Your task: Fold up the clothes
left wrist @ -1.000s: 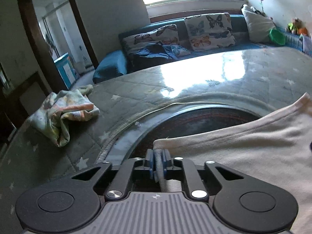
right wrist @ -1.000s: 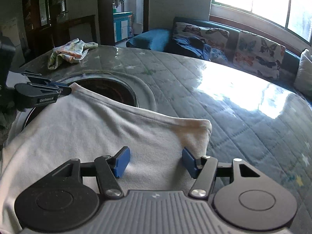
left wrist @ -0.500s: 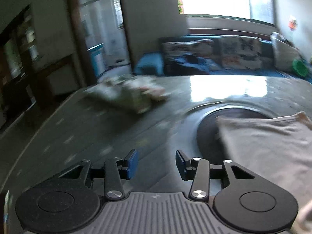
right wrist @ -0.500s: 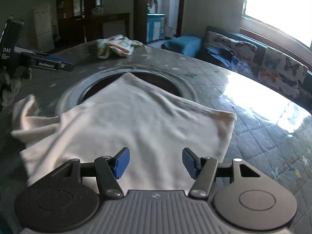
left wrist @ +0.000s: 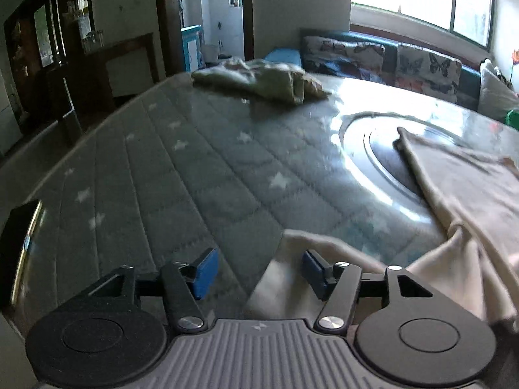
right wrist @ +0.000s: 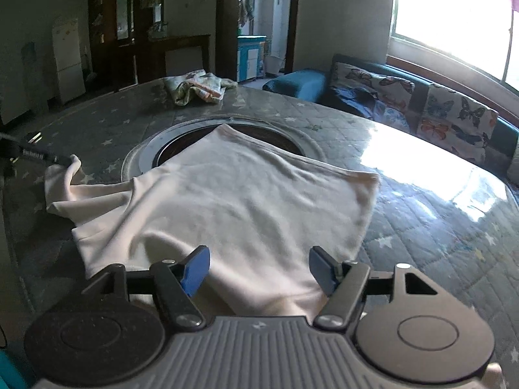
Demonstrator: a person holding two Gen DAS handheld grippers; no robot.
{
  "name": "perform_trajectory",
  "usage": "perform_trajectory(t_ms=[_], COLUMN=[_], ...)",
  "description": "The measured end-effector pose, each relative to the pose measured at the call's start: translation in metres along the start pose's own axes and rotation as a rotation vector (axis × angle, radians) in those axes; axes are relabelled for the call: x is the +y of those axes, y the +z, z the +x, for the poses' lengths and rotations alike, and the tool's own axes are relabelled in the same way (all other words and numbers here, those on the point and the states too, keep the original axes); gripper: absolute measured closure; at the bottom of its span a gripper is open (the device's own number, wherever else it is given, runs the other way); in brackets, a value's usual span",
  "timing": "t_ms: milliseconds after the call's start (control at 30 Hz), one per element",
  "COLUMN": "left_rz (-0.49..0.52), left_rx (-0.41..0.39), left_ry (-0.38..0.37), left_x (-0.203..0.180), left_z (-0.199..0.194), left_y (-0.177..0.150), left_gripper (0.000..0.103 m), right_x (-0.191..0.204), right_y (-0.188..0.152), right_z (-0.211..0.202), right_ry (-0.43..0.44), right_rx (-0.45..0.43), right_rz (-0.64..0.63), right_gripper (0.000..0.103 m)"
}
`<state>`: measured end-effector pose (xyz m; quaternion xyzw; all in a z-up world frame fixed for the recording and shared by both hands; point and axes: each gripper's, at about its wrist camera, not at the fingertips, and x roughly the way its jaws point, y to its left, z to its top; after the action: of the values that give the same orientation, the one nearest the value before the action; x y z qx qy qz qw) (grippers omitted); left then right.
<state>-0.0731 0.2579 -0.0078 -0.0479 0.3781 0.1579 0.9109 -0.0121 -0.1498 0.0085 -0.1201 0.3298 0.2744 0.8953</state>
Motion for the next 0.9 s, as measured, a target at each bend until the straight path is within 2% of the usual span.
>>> perform_trajectory(t_ms=[67, 133, 167, 200, 233, 267, 433, 500, 800, 900], left_rz=[-0.014, 0.008, 0.028, 0.065, 0.103, 0.139, 0.174, 0.154, 0.174, 0.178], left_rx=[-0.014, -0.035, -0.047, -0.061, -0.075, -0.087, -0.116, -0.11, -0.109, -0.112], left_ry=[-0.008, -0.033, -0.042, -0.044, -0.039, -0.018, 0.14, 0.166, 0.219, 0.227], left_x=[0.002, -0.002, -0.006, -0.012, -0.017, -0.019, -0.009, 0.002, 0.004, 0.003], left_z=[-0.001, -0.005, -0.007, -0.009, -0.011, -0.01, 0.006, 0.016, 0.039, 0.041], left_y=[-0.004, -0.008, -0.01, -0.013, -0.015, -0.016, 0.0, 0.01, 0.018, 0.018], left_gripper=[0.04, 0.056, 0.074, 0.082, 0.085, 0.094, 0.095, 0.095, 0.094, 0.091], right_x=[-0.004, -0.009, -0.013, -0.017, -0.02, -0.024, -0.05, -0.06, -0.105, -0.12], right_y=[-0.004, -0.01, -0.013, -0.016, -0.018, -0.021, -0.046, -0.057, -0.086, -0.092], right_z=[-0.008, -0.015, -0.019, -0.023, -0.026, -0.03, -0.048, -0.052, -0.049, -0.044], right_ry=[-0.016, -0.038, -0.05, -0.065, -0.078, -0.093, -0.177, -0.212, -0.361, -0.356], right_rx=[-0.005, -0.008, -0.009, -0.009, -0.01, -0.012, -0.001, 0.013, 0.048, 0.059], right_rz=[0.017, 0.041, 0.059, 0.074, 0.086, 0.102, 0.215, 0.241, 0.349, 0.371], right_gripper=[0.034, 0.034, 0.033, 0.033, 0.033, 0.033, 0.033, 0.033, 0.034, 0.038])
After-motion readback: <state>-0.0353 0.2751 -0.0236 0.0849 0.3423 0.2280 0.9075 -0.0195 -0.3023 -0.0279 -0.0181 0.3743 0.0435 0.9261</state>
